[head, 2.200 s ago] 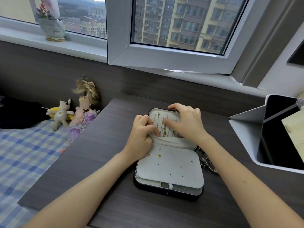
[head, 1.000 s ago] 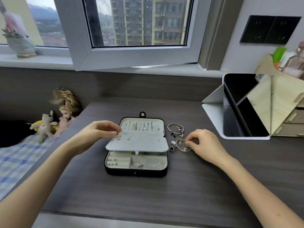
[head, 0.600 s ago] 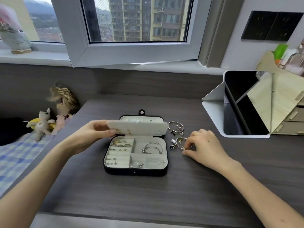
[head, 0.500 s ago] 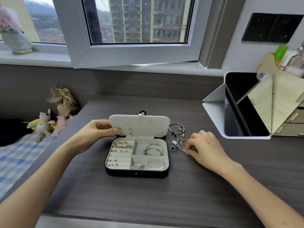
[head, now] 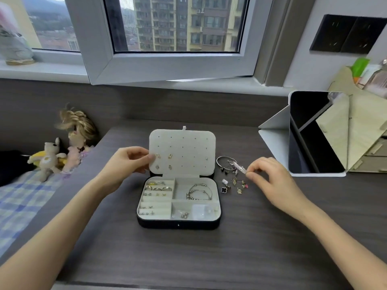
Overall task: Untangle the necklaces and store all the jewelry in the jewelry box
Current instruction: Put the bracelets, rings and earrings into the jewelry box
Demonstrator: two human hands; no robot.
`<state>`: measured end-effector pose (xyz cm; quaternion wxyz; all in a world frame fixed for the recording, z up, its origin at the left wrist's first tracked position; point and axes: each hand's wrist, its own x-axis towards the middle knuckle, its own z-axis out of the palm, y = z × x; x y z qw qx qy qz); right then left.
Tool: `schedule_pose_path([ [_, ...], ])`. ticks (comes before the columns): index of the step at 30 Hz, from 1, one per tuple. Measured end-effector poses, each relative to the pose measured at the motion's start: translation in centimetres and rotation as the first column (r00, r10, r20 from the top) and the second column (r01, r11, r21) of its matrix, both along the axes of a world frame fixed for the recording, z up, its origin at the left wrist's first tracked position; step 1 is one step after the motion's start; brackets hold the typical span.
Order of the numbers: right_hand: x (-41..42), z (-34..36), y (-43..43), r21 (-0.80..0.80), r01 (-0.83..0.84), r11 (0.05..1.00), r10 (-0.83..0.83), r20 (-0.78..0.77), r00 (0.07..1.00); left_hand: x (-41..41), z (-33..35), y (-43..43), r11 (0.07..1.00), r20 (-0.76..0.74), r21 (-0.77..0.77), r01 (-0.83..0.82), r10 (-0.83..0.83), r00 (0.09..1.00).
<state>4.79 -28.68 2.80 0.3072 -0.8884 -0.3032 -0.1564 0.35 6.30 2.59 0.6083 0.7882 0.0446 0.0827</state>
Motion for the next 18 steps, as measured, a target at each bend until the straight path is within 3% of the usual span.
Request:
schedule_pose_path([
  [4,-1.1,1.2,1.0,0.049,-0.136,0.990,0.138,-0.039,0.990,1.4,-0.8,-1.0,0.965,0.086,0.164,-0.205,0.193,0.977],
  [7,-2.0,1.2,3.1,-0.119,-0.274,0.954,0.282,0.055,0.958,1.6,-1.3,-1.0,0.909,0.129,0.287,-0.302,0.275,0.953],
  [13,-0.9,-0.5,6.8,-0.354,-0.358,0.864,0.445,0.202,0.873,1.7,-2.6,-1.6,0.907,0.077,0.314,-0.280,0.270,0.960],
  [18,-0.4,-1.2,7.9,-0.334,-0.391,0.858,0.465,0.182,0.866,1.8,-2.8,-1.9,0.903,0.109,0.291,-0.315,0.296,0.949],
])
